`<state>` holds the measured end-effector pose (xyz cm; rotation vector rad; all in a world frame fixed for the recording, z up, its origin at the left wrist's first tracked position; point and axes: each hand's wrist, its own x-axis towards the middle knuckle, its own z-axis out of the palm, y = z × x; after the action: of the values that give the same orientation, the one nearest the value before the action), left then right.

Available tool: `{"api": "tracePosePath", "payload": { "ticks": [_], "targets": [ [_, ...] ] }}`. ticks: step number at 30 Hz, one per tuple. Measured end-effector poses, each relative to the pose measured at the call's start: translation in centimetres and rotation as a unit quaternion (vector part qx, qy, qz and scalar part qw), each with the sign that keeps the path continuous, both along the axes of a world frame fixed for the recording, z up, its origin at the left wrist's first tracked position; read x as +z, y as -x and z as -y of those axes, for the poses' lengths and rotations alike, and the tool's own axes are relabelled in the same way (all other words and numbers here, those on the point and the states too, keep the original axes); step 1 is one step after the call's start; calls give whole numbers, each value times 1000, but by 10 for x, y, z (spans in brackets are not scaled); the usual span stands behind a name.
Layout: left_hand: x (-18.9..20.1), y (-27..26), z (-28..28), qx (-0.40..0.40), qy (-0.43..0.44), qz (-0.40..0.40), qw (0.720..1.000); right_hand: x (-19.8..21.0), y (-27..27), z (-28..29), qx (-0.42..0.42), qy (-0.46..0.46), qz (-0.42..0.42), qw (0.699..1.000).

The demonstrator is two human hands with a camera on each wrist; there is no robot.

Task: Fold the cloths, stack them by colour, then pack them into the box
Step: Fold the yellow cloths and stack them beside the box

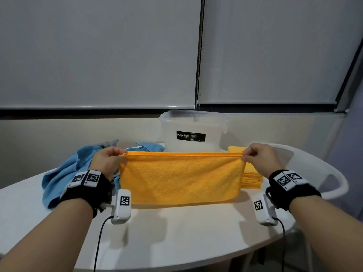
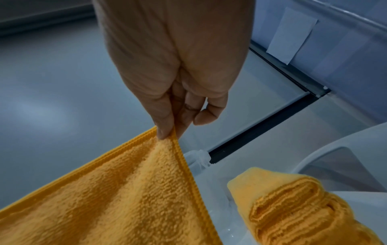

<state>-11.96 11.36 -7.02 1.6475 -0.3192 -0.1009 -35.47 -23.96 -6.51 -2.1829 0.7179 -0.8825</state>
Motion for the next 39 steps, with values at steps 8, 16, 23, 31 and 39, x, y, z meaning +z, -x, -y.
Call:
{"api": "tracePosePath", "payload": {
  "ticks": [8, 16, 23, 31, 39],
  "targets": [
    [5, -1, -24, -58, -18, -1, 998, 16, 28, -6, 68, -35, 10, 997],
    [27, 25, -63, -241, 52, -63, 967, 32, 69, -3, 230, -227, -17, 946],
    [-10, 5, -57, -189, -18, -142, 971, -10, 34, -6, 137, -148, -87, 976],
    [-72, -14, -9, -40, -279, -46, 958, -82, -14, -18, -9, 1, -178, 984],
    [-73, -10, 10, -63, -486, 61, 869, -90, -25, -23, -21, -3, -286, 958]
  ]
}}
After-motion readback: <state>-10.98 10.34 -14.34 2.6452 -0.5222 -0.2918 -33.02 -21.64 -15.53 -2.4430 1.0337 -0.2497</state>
